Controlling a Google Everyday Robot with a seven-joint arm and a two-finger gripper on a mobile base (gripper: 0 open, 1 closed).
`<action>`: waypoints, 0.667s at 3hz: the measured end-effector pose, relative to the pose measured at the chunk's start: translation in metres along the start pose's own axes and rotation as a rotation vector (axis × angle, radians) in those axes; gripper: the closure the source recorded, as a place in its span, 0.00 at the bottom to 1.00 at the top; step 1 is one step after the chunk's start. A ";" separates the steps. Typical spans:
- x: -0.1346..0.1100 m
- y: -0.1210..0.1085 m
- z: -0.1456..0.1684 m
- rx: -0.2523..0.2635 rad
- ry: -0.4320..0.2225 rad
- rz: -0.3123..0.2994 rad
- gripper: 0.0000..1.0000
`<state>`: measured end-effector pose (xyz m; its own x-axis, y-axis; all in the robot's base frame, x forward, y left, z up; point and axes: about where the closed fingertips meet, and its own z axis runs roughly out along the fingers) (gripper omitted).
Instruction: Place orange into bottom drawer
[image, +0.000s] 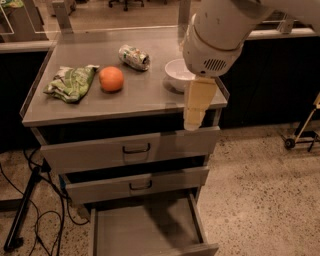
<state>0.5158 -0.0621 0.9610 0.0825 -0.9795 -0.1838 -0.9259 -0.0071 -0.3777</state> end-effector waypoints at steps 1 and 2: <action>-0.001 0.000 0.000 0.003 -0.006 0.001 0.00; -0.021 -0.026 0.020 0.019 -0.059 -0.025 0.00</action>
Offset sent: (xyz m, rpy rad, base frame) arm 0.0534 0.0430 -0.0089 0.0852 -0.0407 0.0680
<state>0.5453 -0.0375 0.9568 0.1273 -0.9654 -0.2275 -0.9161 -0.0266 -0.4000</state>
